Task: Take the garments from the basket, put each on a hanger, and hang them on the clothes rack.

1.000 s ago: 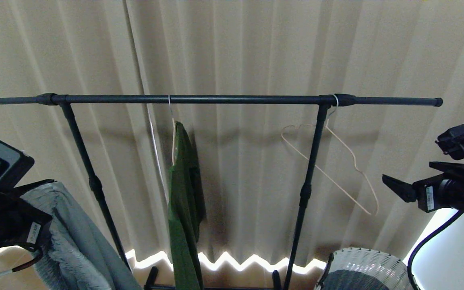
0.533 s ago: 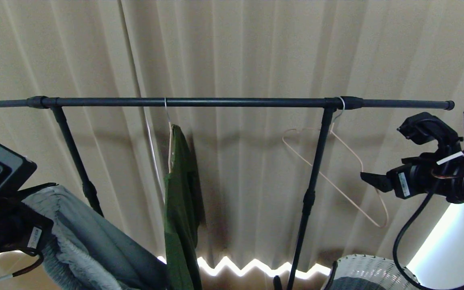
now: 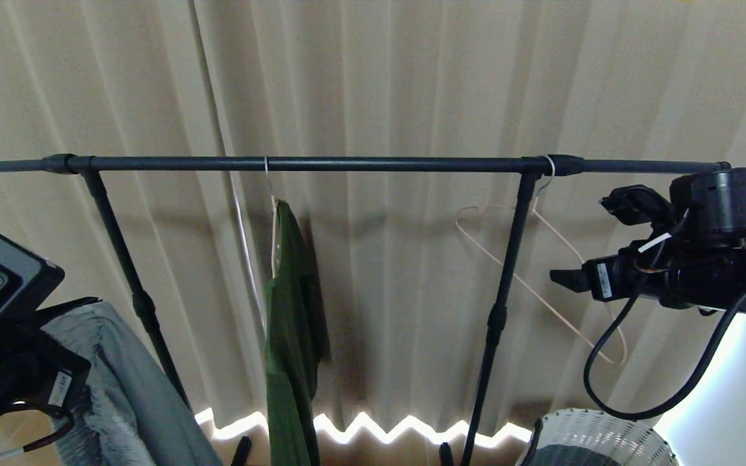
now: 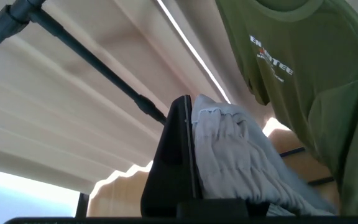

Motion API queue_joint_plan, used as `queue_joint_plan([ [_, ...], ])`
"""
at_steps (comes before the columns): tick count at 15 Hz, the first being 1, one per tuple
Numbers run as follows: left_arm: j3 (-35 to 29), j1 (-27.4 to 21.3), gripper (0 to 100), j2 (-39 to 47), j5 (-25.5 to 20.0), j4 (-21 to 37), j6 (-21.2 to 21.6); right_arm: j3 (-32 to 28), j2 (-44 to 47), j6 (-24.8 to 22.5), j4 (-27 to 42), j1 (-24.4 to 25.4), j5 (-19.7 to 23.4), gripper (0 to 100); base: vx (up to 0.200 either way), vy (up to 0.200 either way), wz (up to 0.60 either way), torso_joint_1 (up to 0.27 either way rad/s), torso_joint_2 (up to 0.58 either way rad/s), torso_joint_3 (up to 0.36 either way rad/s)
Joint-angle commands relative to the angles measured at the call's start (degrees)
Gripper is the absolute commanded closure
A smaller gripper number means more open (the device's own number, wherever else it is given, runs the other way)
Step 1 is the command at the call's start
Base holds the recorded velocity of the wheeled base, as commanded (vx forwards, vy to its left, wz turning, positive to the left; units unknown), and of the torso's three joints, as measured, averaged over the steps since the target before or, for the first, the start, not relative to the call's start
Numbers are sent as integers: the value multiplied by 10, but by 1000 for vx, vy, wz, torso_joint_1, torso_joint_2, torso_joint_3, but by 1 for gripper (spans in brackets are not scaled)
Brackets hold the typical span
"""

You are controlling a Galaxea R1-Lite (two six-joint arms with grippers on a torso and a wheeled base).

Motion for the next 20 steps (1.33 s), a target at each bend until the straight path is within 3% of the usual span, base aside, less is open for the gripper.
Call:
queue_joint_plan([
  [1, 3, -1, 100, -2, 0, 0, 0, -5, 13, 0, 0, 1, 0, 0, 0, 0, 0, 0, 0, 0],
  [6, 7, -11, 100, -5, 0, 0, 0, -38, 55, 35, -4, 27, 0, 0, 0, 0, 0, 0, 0, 0],
  [11, 7, -12, 100, -7, 0, 0, 0, -41, 56, 35, -2, 27, -1, 0, 0, 0, 0, 0, 0, 0],
  [12, 7, -12, 100, -7, 0, 0, 0, -41, 55, 35, -2, 27, -1, 100, 0, 0, 0, 0, 0, 0],
  [20, 8, -12, 100, -6, 0, 0, 1, -35, 39, 36, -5, 25, -2, 100, 0, 0, 0, 0, 0, 0],
])
